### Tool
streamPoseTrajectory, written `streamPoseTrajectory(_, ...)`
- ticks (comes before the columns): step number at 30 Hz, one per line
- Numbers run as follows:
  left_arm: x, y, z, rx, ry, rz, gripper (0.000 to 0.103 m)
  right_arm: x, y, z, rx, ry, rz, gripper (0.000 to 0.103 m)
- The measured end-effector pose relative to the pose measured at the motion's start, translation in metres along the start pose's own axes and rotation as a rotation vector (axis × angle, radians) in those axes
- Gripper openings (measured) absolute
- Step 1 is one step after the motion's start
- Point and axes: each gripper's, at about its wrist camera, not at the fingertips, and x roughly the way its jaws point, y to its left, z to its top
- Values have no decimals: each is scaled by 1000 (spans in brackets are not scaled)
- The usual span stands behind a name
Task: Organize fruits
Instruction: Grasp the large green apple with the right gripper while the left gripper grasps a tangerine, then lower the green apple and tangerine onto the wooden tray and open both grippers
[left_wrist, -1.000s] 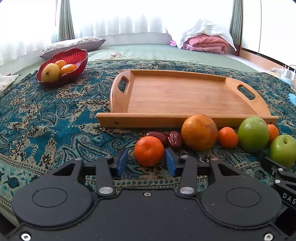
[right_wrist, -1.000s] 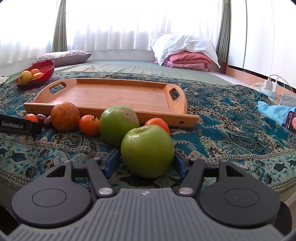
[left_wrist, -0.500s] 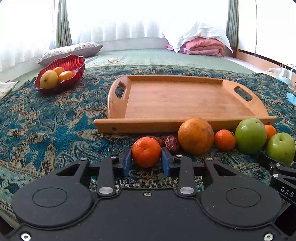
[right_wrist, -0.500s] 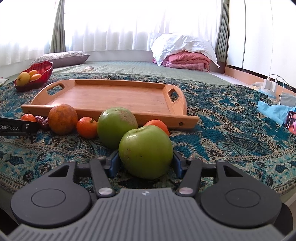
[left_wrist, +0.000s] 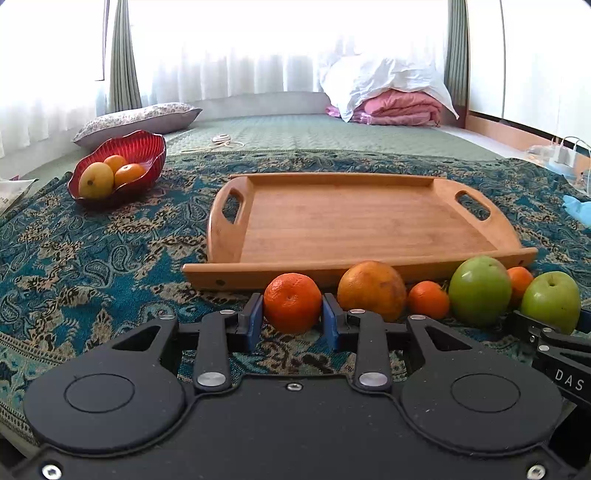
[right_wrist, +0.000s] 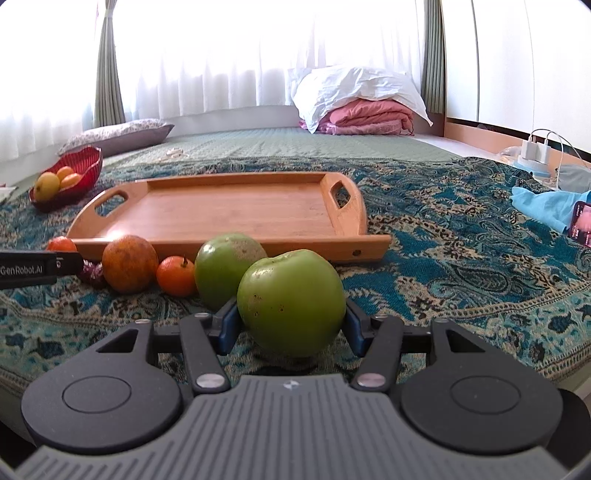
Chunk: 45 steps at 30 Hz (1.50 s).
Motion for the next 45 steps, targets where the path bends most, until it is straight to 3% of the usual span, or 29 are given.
streamPoseTrajectory(15, 0, 3, 23, -21, -28, -13, 31, -2, 0, 25, 22, -70, 41, 60)
streamPoseTrajectory(26, 22, 5, 44, -35, -11, -30, 31, 18, -10, 56, 61, -95, 68, 60)
streamPoseTrajectory(45, 106, 28, 99, -106, 117, -80, 31, 109, -25, 119, 67, 75, 161, 60)
